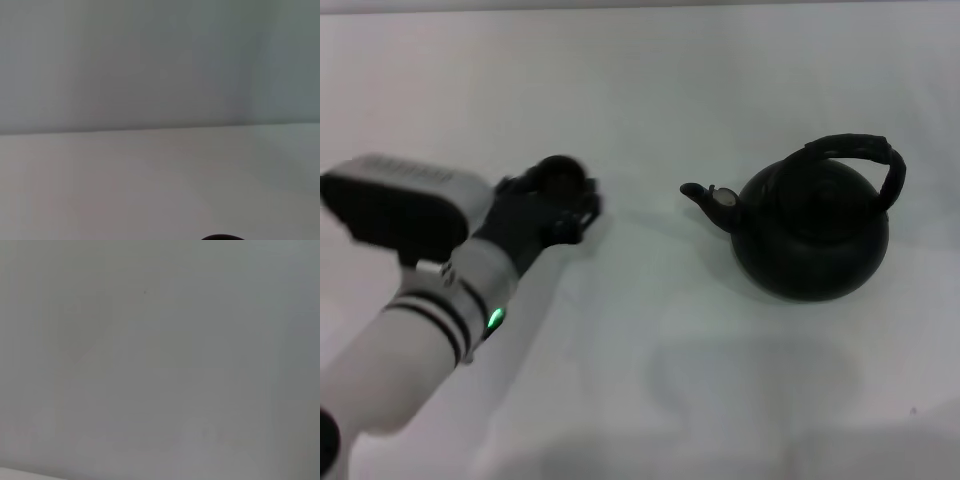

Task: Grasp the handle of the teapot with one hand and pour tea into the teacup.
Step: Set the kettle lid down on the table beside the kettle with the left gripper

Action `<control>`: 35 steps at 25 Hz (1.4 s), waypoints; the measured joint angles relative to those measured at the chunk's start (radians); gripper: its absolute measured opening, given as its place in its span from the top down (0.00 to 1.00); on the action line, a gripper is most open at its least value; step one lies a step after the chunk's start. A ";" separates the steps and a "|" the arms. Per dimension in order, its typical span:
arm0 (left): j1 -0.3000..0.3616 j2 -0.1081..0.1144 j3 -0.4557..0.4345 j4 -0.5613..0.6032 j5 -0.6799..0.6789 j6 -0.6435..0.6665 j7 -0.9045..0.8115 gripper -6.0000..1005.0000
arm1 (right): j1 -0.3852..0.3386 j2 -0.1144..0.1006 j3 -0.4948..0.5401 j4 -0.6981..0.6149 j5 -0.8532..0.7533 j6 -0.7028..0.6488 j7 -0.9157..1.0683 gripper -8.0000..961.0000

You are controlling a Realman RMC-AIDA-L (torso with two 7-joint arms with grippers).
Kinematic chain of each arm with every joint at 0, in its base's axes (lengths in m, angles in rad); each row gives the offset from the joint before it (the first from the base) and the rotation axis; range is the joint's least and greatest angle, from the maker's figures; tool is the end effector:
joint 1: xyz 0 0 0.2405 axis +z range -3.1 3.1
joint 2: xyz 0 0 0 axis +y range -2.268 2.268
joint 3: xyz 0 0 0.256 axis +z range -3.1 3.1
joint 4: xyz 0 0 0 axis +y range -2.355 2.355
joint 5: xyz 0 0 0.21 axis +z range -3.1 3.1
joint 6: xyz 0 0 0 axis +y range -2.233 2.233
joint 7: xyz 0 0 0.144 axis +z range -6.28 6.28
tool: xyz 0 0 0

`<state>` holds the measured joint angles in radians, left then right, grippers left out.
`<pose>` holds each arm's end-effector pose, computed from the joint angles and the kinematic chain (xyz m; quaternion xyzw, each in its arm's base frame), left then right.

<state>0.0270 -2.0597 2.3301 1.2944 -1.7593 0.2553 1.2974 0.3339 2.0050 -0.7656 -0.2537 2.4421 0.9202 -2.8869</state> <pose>-0.2272 0.2610 -0.1078 -0.7966 -0.3709 -0.1573 0.4506 0.4189 0.3186 0.0790 -0.6702 0.2461 0.1376 0.6865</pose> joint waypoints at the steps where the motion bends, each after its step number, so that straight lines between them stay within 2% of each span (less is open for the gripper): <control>1: -0.018 0.000 -0.030 -0.009 0.006 -0.078 0.011 0.30 | -0.001 0.000 0.000 0.000 0.000 0.000 0.000 0.16; 8: -0.098 -0.004 -0.189 -0.085 0.012 -0.474 0.040 0.30 | -0.007 0.002 0.001 0.005 0.000 0.000 0.000 0.16; 16: -0.082 0.006 -0.340 -0.113 0.017 -0.753 0.042 0.30 | -0.009 0.003 0.002 0.008 0.001 0.000 0.000 0.17; 19: -0.080 0.002 -0.415 -0.150 0.047 -0.850 0.033 0.30 | -0.009 0.004 0.002 0.009 0.002 0.000 0.000 0.17; 23: -0.082 -0.008 -0.457 -0.184 0.080 -0.882 0.033 0.30 | -0.009 0.005 -0.001 0.012 0.002 0.000 0.000 0.17; 29: -0.103 -0.016 -0.444 -0.201 0.087 -0.879 0.077 0.30 | -0.009 0.005 -0.004 0.017 0.002 0.003 0.000 0.17; 35: -0.164 -0.019 -0.435 -0.250 0.082 -0.878 0.079 0.30 | -0.006 0.005 -0.005 0.017 0.001 0.002 0.000 0.17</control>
<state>-0.1365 -2.0785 1.8949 1.0446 -1.6778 -0.6223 1.3763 0.3278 2.0095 -0.7706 -0.2369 2.4436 0.9224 -2.8869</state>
